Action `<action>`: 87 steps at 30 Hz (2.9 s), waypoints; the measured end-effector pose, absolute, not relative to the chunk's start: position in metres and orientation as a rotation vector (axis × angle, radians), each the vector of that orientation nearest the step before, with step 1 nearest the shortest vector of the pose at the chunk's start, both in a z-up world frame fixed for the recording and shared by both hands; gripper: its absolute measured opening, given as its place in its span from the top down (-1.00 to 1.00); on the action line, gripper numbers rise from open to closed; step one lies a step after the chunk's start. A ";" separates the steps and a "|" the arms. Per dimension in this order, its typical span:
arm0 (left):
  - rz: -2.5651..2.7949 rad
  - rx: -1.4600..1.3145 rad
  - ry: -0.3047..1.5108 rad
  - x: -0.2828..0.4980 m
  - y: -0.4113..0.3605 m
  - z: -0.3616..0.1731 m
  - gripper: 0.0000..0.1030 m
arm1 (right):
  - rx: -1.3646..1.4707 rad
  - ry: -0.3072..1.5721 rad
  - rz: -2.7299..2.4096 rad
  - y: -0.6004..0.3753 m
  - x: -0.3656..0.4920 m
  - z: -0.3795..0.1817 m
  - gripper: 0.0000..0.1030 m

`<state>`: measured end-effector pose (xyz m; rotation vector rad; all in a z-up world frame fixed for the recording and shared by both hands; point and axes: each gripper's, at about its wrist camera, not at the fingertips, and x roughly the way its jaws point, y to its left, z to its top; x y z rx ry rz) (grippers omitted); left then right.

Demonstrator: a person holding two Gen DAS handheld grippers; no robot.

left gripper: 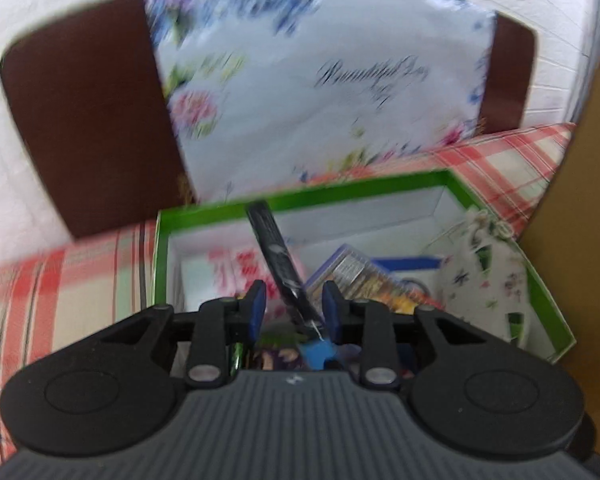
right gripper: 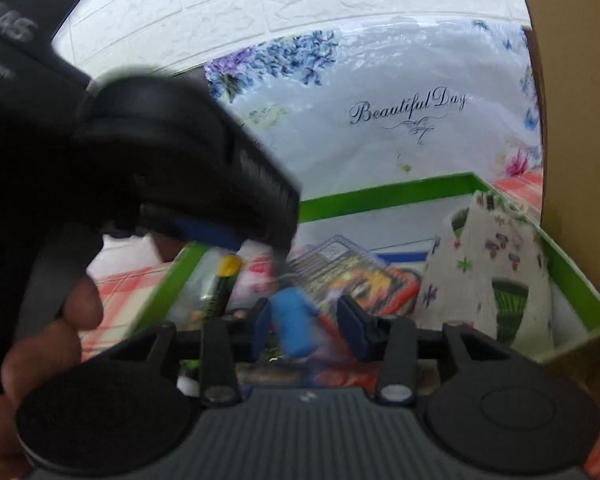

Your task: Organize objects

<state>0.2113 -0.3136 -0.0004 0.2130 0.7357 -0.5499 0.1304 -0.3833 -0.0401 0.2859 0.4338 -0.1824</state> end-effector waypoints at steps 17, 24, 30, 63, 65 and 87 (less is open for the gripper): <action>-0.487 0.264 0.604 0.133 -0.266 0.027 0.12 | 0.368 0.341 -0.216 -0.378 0.023 -0.021 0.02; -0.461 0.299 0.556 0.090 -0.241 0.030 -0.21 | 0.384 0.342 -0.239 -0.374 -0.014 -0.009 -0.06; -0.432 0.295 0.549 0.063 -0.220 0.032 -0.59 | 0.356 0.310 -0.243 -0.356 -0.044 0.005 -0.34; -0.394 0.204 0.570 0.005 -0.147 0.016 -1.00 | 0.280 0.297 -0.243 -0.302 -0.098 0.018 -0.66; -0.398 0.199 0.578 0.006 -0.147 0.015 -1.00 | 0.284 0.299 -0.244 -0.303 -0.098 0.018 -0.69; -0.348 0.269 0.624 0.013 -0.160 0.002 -1.00 | 0.318 0.313 -0.247 -0.312 -0.085 0.006 -0.80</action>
